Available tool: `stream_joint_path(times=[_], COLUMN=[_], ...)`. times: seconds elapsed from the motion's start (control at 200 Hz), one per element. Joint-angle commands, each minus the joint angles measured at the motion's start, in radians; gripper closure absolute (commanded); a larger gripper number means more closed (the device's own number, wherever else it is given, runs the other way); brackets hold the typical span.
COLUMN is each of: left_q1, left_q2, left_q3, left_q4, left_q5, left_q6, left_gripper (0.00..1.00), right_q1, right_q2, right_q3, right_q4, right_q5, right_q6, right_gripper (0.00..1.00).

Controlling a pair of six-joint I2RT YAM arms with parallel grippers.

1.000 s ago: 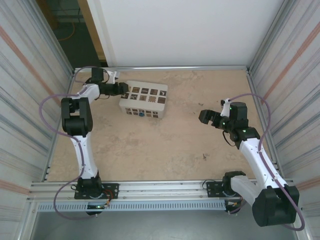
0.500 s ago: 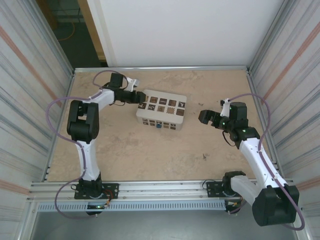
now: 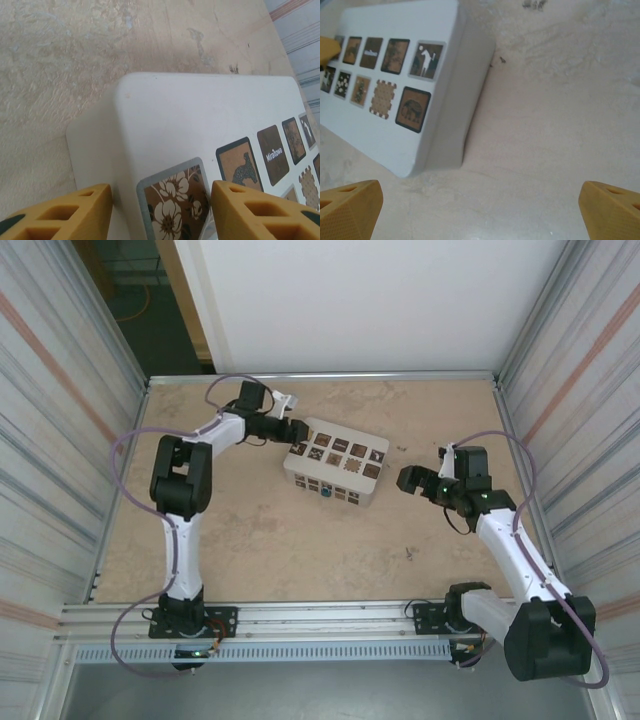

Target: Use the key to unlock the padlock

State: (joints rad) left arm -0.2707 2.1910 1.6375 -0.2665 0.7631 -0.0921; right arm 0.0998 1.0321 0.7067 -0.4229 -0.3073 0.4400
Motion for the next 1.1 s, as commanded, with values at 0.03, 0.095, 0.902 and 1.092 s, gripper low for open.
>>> stream_joint_path(times=[0.03, 0.095, 0.902, 1.092], left_q1=[-0.007, -0.006, -0.148, -0.222], left_q2=[-0.013, -0.046, -1.027, -1.133], left_q3=[0.038, 0.032, -0.865, -0.999], left_q4=[-0.013, -0.009, 0.305, 0.328], left_q5=[0.001, -0.017, -0.439, -0.575], left_q6=[-0.017, -0.017, -0.286, -0.365], left_gripper=[0.39, 0.36, 0.26, 0.25], right_q1=[0.009, 0.012, 0.387, 0.435], right_q2=[0.002, 0.01, 0.264, 0.322], right_q3=[0.073, 0.095, 0.007, -0.009], right_q4=[-0.153, -0.227, -0.432, -0.426], right_q5=[0.055, 0.068, 0.249, 0.308], right_q6=[0.034, 0.049, 0.217, 0.243], right_gripper=[0.01, 0.05, 0.58, 0.67])
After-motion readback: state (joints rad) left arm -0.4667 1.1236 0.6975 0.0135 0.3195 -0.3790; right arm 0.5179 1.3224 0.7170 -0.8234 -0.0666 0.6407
